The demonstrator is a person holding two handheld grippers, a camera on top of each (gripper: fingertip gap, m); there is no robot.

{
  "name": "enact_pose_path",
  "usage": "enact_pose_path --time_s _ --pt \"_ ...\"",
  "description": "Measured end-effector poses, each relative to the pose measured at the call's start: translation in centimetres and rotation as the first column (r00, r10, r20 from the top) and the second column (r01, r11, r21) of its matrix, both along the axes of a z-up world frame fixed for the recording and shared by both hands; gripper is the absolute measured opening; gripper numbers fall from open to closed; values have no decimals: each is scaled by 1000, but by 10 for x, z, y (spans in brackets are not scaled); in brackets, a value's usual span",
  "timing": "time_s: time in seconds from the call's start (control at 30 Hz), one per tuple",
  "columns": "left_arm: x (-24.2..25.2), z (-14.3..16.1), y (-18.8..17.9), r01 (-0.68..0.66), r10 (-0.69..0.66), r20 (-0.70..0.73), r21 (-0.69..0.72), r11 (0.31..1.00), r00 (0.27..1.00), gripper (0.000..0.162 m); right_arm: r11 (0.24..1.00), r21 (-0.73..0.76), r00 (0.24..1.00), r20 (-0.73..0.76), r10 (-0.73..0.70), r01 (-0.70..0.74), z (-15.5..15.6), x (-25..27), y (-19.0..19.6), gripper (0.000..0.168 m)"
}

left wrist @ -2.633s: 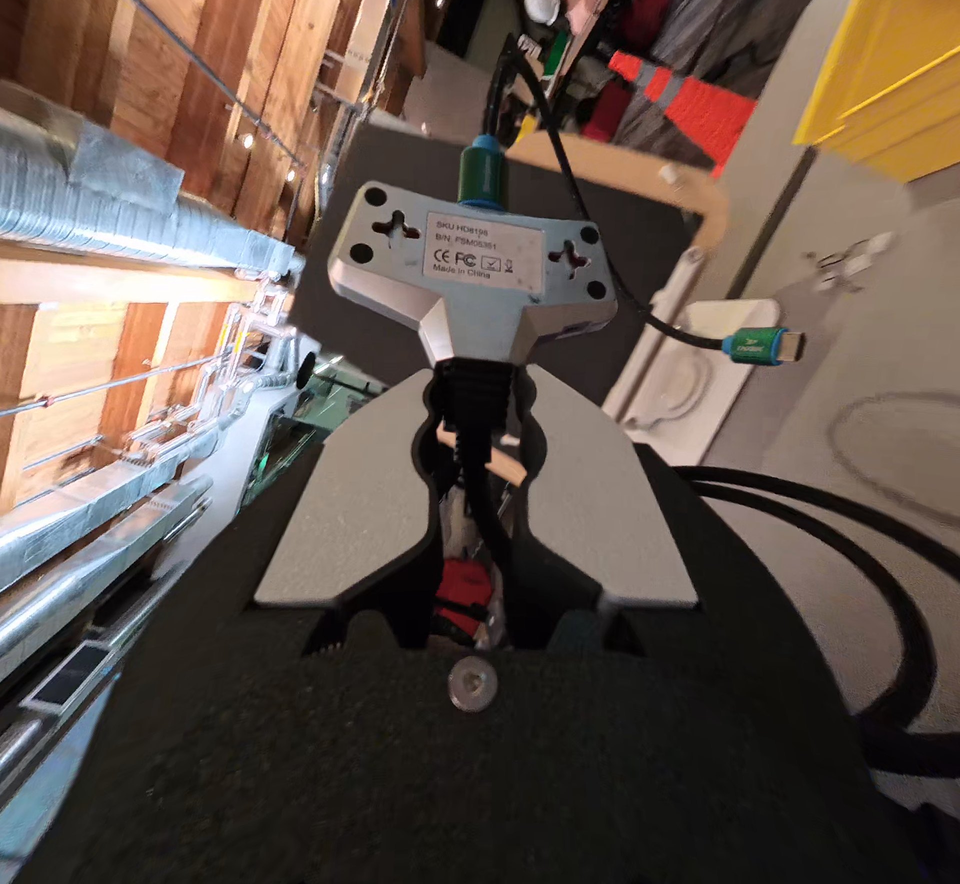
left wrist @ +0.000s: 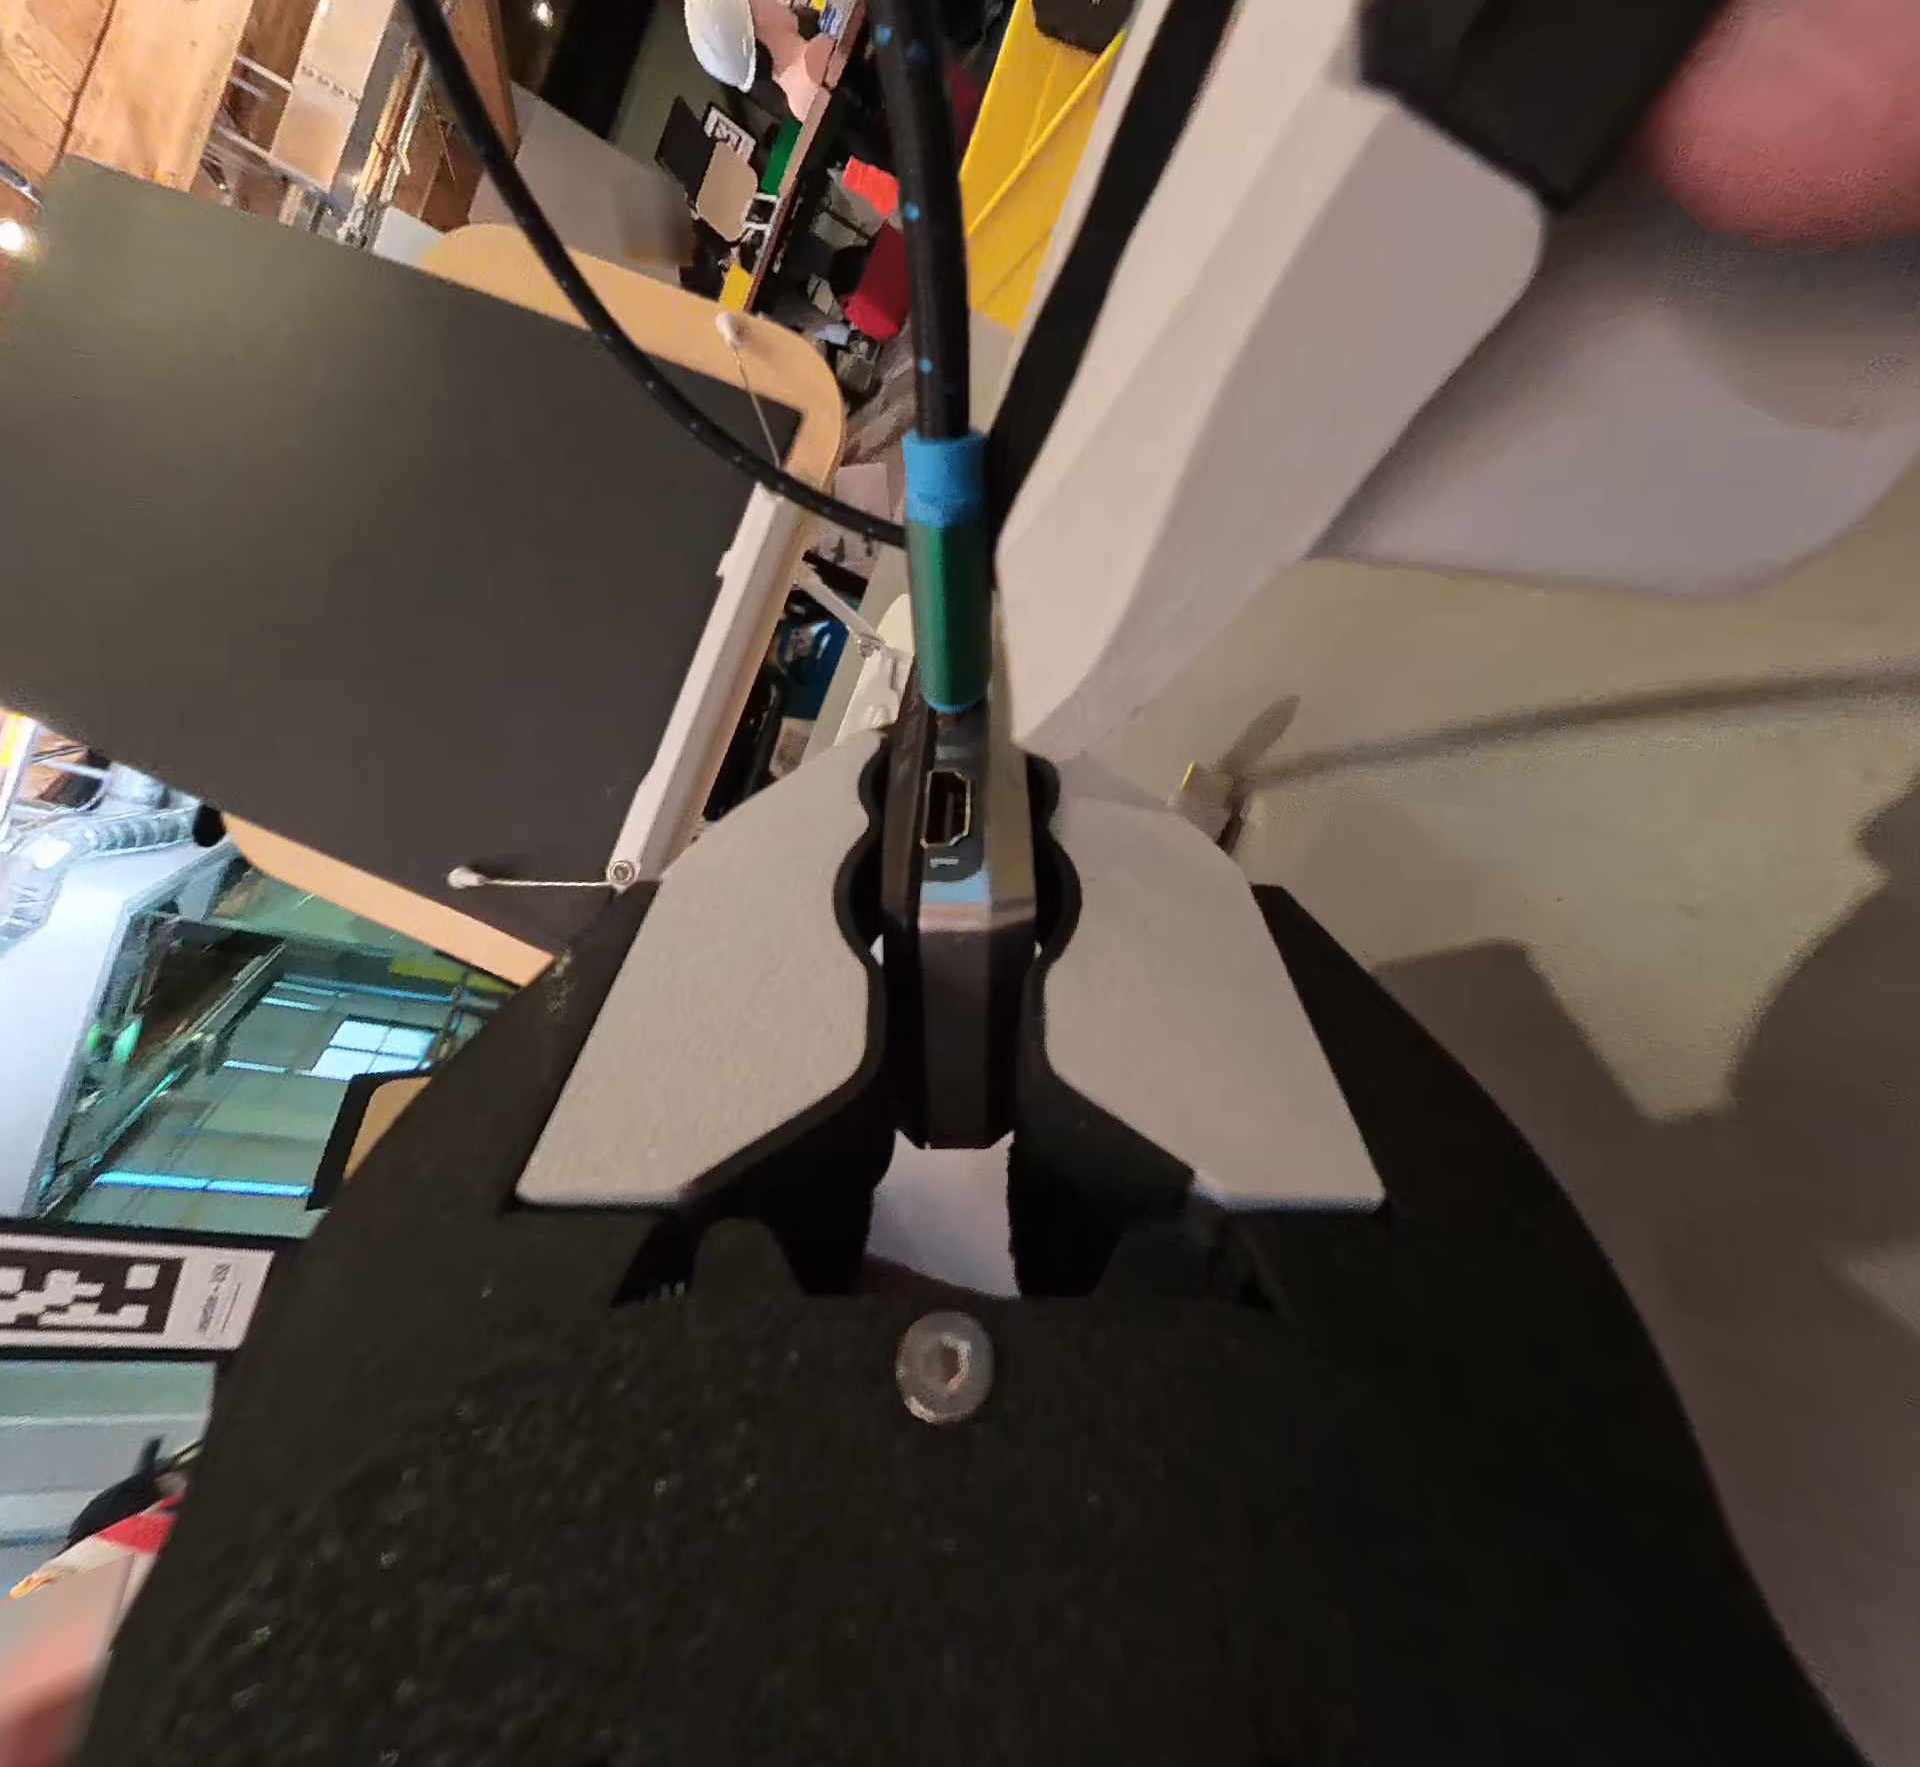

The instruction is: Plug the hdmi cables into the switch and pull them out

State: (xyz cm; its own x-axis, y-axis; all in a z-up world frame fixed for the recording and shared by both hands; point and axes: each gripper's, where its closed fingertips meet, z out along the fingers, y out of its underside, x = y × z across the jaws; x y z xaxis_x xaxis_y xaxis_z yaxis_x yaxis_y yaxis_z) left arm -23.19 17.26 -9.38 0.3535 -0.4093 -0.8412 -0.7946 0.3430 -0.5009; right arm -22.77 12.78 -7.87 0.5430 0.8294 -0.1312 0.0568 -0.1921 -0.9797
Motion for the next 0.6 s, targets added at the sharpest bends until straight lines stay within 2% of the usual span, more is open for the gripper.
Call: enact_pose_path --time_s 0.1,0.17,0.2,0.3,0.33,0.37,0.5,0.6 --pt "1 -3 2 -21 21 -17 21 1000 1000 23 995 -11 995 -9 -99 99 -4 4 8 22" --pt "0 -3 3 -27 28 -20 32 999 999 23 994 -12 994 -25 -111 110 -5 4 9 23" --pt "1 -5 2 -21 21 -19 27 999 1000 23 992 -17 992 -19 -126 126 -7 5 11 30" --pt "2 -8 -1 -15 16 -32 35 999 999 23 990 -31 990 -21 -136 136 -7 8 15 34" --pt "3 -9 -2 -12 13 -34 45 999 999 23 992 -38 992 -34 -121 120 -5 7 14 32" --pt "4 -9 -3 -11 13 -38 50 999 999 23 993 -45 994 -25 -107 106 -6 5 14 23" --pt "3 -13 -1 -20 23 -54 52 998 998 23 994 -68 995 45 -86 89 -13 5 16 22" --pt "5 -11 0 -26 28 -52 50 998 998 24 992 -84 995 43 -93 96 -13 8 15 21"
